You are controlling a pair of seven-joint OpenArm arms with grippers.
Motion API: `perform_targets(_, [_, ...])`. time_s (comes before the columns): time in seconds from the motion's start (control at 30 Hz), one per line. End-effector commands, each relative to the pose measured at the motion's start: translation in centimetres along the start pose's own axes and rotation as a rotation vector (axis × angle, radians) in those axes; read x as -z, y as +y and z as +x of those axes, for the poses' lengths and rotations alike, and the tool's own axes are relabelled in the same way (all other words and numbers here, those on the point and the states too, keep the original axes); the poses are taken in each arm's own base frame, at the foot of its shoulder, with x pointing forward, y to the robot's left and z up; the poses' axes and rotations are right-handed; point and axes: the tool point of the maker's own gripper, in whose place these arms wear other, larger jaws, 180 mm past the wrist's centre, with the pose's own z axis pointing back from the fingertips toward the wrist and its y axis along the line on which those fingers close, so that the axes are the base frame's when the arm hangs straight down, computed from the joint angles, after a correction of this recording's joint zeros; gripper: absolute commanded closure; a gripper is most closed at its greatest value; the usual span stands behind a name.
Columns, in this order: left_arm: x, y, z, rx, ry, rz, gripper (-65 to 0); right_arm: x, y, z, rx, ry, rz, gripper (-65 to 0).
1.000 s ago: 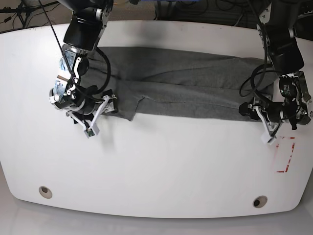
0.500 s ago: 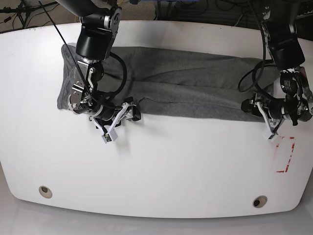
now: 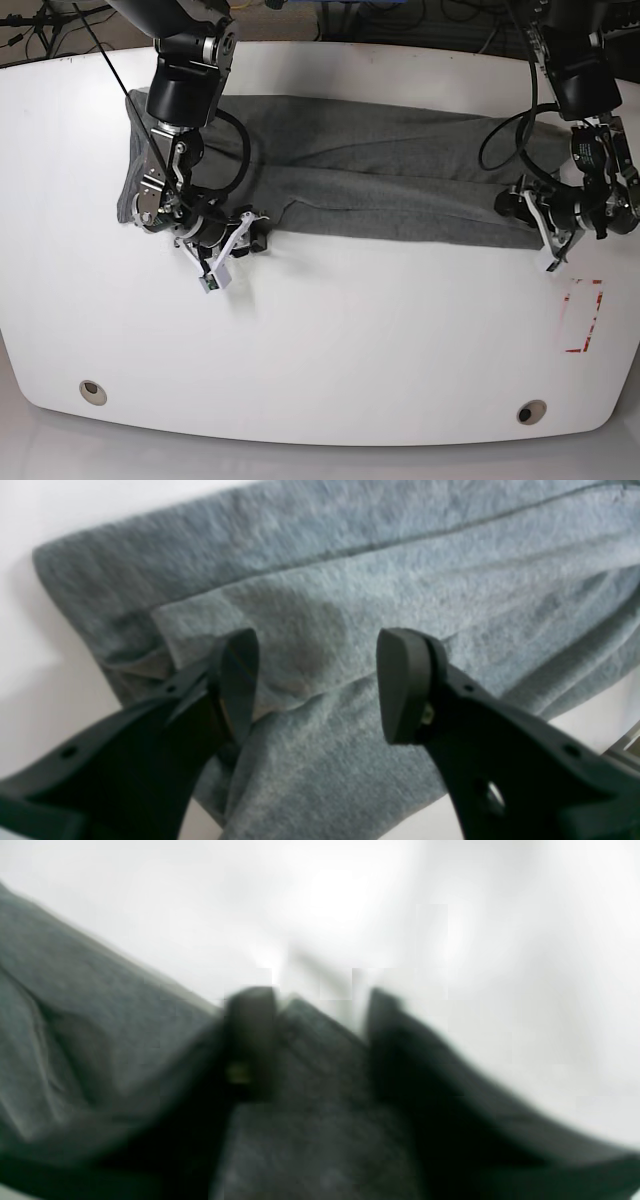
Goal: Fold the T-shirt properly
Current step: 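Drag the strip with both grippers away from the robot, flattening it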
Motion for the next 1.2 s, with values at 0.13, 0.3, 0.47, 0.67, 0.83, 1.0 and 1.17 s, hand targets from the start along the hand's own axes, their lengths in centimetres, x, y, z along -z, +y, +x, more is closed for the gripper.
perform_targets(0.13, [-1.1,0.6,1.3,0.018,-0.042,0.019,-35.1,-0.2,0.0,0.6,-0.009,-0.014,-0.002,-17.3])
perform_targets(0.3, [-1.1,0.6,1.4,0.018,-0.044,0.019,-35.1,0.0,0.4,0.3,-0.020,-0.005,0.006,-16.0])
perform_targets(0.47, [-1.1,0.6,1.4,0.018,-0.044,0.019,-35.1,0.0,0.5,0.2,-0.022,-0.003,0.007,-1.9])
perform_targets(0.67, [-1.1,0.6,1.3,0.018,-0.042,0.019,-35.1,-0.3,0.4,0.9,-0.034,-0.020,-0.001,0.0])
perform_targets(0.83, [-1.0,0.6,1.2,0.017,-0.041,0.018,-35.1,-2.1,0.2,2.9,-0.089,-0.070,-0.042,0.0])
perform_targets(1.0, [-1.0,0.6,1.2,0.016,-0.040,0.017,-35.1,-4.1,0.3,3.7,-0.142,-0.071,-0.085,0.0])
perform_targets(1.17, [-1.0,0.6,1.1,0.016,-0.038,0.019,-35.1,-6.3,0.7,3.7,-0.191,-0.072,-0.134,0.0])
